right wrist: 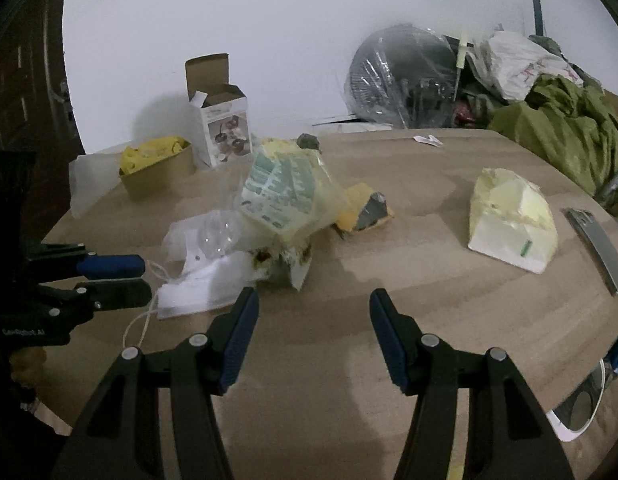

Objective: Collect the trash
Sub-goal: 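Grasp the green-printed plastic bag with the right tool while the left tool grasps a clear plastic bag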

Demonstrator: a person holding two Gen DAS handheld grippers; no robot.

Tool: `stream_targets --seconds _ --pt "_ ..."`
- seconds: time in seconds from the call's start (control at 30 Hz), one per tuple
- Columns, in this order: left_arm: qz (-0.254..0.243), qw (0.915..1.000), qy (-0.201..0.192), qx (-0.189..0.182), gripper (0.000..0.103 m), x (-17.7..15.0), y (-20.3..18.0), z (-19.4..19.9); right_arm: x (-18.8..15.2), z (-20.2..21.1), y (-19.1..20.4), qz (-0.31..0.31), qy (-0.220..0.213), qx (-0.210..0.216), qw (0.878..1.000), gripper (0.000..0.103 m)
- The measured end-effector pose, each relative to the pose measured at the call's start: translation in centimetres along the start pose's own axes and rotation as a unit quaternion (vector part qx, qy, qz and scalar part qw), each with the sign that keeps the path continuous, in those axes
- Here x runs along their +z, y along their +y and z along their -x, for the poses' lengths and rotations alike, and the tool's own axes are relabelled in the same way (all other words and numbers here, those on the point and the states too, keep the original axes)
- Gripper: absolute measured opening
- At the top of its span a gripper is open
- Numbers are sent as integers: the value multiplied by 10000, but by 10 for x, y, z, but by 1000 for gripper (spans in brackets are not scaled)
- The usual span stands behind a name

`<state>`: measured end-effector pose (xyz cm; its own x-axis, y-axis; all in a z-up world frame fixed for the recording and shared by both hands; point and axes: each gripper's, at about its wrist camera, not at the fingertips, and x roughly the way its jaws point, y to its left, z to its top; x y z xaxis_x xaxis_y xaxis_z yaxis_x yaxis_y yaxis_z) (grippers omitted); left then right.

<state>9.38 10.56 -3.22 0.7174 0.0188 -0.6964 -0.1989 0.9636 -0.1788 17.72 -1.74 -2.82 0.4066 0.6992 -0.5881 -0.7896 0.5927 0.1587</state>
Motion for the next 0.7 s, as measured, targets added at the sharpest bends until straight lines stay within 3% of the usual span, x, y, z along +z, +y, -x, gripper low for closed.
stream_targets --seconds 0.7 --pt "417 9989 89 184 41 44 18 -52 63 -59 -21 188 -66 365 9991 55"
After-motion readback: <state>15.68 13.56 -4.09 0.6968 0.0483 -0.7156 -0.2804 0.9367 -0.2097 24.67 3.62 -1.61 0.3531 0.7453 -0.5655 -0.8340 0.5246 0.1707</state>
